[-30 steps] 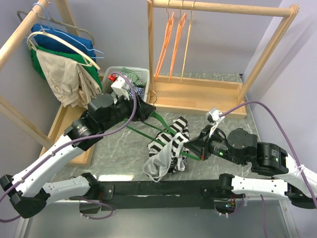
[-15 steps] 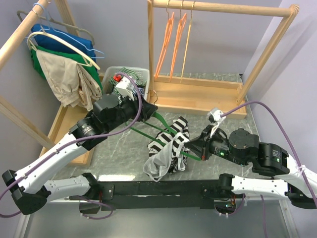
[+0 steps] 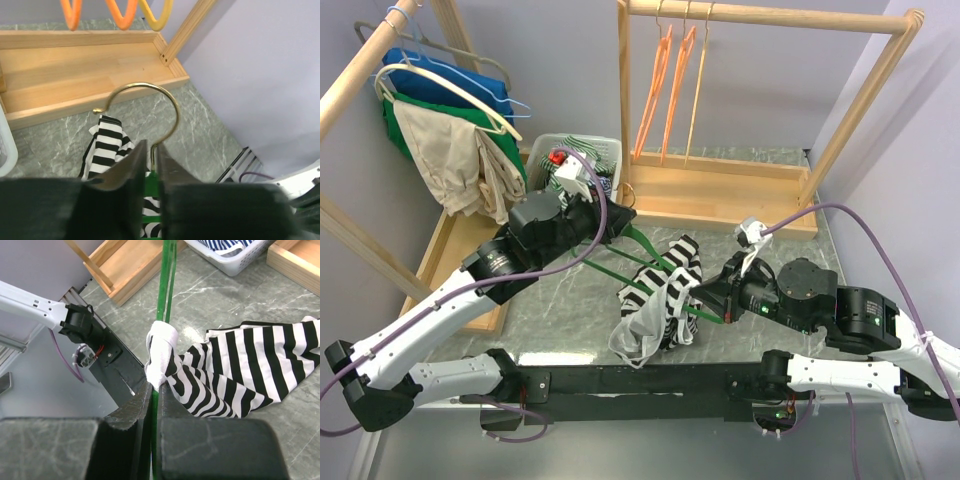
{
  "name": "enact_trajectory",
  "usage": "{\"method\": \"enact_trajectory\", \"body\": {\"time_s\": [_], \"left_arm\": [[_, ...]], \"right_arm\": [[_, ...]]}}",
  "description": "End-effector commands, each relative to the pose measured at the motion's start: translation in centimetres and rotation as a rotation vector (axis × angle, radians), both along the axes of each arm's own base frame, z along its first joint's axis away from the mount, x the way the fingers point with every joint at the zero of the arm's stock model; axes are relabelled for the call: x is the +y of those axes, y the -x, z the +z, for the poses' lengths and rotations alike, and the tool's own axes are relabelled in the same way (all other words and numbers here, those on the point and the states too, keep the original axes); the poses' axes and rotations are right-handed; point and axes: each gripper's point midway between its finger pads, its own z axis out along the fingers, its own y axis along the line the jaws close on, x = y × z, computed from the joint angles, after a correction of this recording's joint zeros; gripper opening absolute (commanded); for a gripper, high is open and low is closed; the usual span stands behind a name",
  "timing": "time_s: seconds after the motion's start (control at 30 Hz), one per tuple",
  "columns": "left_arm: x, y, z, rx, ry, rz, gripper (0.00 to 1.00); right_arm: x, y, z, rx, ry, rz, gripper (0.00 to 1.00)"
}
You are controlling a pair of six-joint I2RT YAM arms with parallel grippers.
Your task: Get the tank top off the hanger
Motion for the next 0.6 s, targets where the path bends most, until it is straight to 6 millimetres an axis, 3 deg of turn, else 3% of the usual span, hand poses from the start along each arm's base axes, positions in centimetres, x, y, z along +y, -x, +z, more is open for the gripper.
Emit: {"method": "enact_trajectory", "body": {"time_s": [0.0,0.1,0.3,0.33,0.47,0.57], "left_arm": [[-0.2,-0.3,1.6,-0.04,0.025,0.002,0.1],[-0.4,-0.1,1.5,-0.038,0.023,-0.008,0.01],[-0.4,-0.2,0.6,-0.03,-0.009,-0.002,0.01],[-0.4,-0.3,0.4,-0.029,-0.017,0.006,0.01],[0.8,-1.5,-1.2,-0.018,-0.079,0.099,0.01],[2.2,-2.8,-2.7,-0.009,-0.143,0.198,0.01]], "right_arm": [[0.3,-0.2,2.9,-0.041,-0.099,-0.007,0.0],[0.2,-0.2,3.1,-0.043,-0.107,-0.008,0.0],[-0.1,-0.9,3.3,-0.043,-0.116,-0.057,0.0],[-0.2,-1.2,3.0,-0.035,-0.107,-0.078,0.03],[-1.8,-2.8,3.2,-0.016,-0.088,-0.228,0.35],[-4.0,-3.8,4.4,0.004,-0.127,-0.355,0.4]]}}
